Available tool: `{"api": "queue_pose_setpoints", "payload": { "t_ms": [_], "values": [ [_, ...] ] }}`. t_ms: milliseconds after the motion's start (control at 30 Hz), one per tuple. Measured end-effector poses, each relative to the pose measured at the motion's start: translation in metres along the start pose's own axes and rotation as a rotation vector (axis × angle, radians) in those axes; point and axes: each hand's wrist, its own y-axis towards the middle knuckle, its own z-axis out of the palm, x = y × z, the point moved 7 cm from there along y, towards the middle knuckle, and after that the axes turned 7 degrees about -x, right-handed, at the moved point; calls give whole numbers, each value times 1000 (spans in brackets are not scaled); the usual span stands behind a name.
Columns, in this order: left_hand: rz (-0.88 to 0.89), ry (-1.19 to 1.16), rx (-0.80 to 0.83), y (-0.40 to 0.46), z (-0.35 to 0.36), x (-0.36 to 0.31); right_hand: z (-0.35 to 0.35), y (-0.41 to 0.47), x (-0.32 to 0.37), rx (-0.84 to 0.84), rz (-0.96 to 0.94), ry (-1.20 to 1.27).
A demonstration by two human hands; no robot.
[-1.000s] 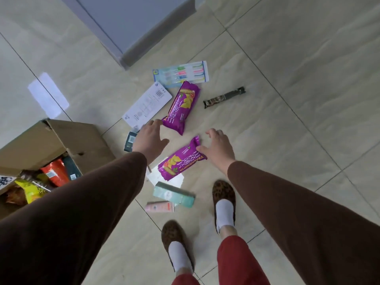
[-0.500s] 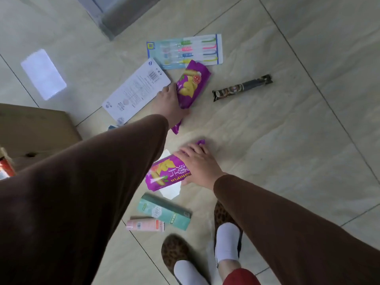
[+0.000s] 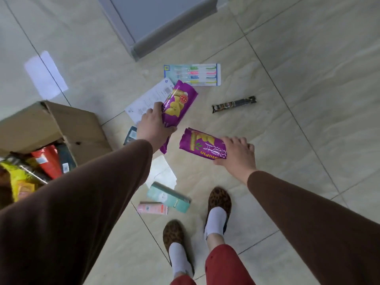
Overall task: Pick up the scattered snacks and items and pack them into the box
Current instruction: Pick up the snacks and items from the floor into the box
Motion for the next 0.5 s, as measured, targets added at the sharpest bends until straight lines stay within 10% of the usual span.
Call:
{"api": "queue_pose_setpoints", "payload": {
  "t_ms": [500],
  "values": [
    [-117, -255, -125, -193, -222, 165, -100, -158, 236, -142, 192, 303]
  ]
}}
